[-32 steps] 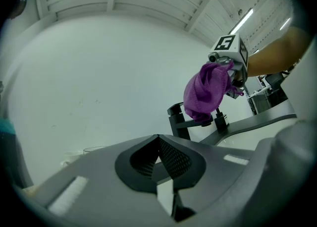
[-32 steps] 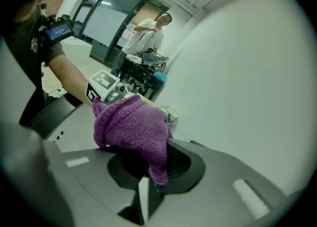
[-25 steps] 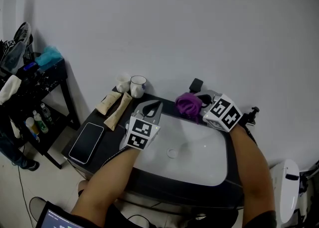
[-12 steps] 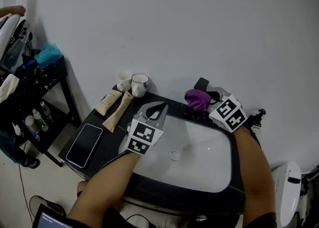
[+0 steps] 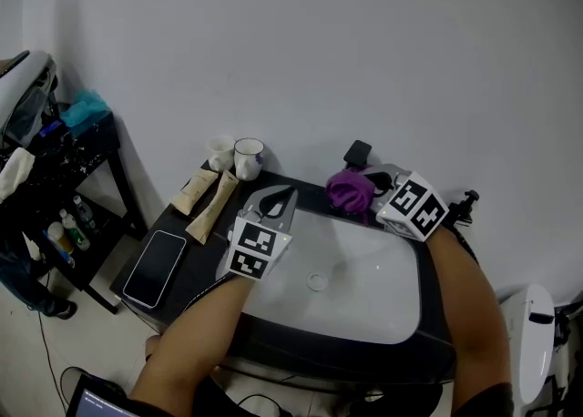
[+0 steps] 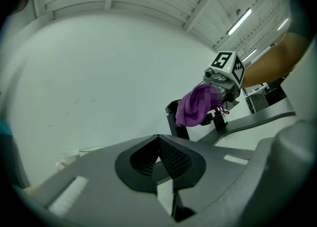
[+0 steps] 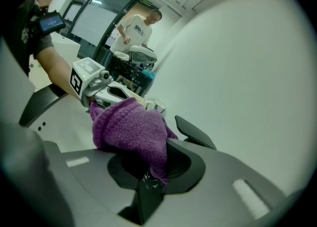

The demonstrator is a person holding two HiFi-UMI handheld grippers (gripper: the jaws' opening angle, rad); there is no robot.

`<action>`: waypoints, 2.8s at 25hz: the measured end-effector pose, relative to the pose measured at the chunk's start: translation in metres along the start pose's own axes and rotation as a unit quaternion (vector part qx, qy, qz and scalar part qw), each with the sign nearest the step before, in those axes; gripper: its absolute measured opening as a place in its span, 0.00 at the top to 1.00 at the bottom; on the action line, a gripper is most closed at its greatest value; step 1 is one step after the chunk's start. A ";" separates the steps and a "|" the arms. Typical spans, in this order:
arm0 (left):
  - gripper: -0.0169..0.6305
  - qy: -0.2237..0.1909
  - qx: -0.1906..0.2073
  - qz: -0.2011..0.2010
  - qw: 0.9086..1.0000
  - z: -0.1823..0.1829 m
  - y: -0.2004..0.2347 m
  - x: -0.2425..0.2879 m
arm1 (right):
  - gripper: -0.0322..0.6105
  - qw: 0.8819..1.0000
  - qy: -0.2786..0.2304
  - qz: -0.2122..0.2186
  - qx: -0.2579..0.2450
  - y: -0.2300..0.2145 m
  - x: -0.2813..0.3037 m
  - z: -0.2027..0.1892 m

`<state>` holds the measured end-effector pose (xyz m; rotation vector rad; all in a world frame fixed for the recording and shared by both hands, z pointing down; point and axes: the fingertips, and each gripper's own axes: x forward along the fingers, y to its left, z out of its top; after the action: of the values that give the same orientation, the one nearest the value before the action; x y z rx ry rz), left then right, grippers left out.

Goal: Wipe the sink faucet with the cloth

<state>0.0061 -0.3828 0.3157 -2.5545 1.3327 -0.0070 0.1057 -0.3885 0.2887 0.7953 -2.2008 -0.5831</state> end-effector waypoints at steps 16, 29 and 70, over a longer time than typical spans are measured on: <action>0.95 0.011 0.008 0.010 1.000 -0.003 0.000 -0.010 | 0.87 0.995 -0.009 0.094 -0.035 0.090 -0.038 0.009; 0.95 0.009 0.013 0.008 1.000 -0.002 -0.001 -0.011 | 0.87 0.986 -0.009 -0.166 0.030 0.054 -0.005 -0.058; 0.95 0.004 -0.009 -0.020 1.000 -0.001 -0.008 0.000 | 0.87 0.966 0.113 -0.228 0.051 0.020 0.049 -0.099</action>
<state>0.0128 -0.3782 0.3183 -2.5988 1.2888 -0.0132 0.1451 -0.4248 0.3874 1.3709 -1.8546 -0.5666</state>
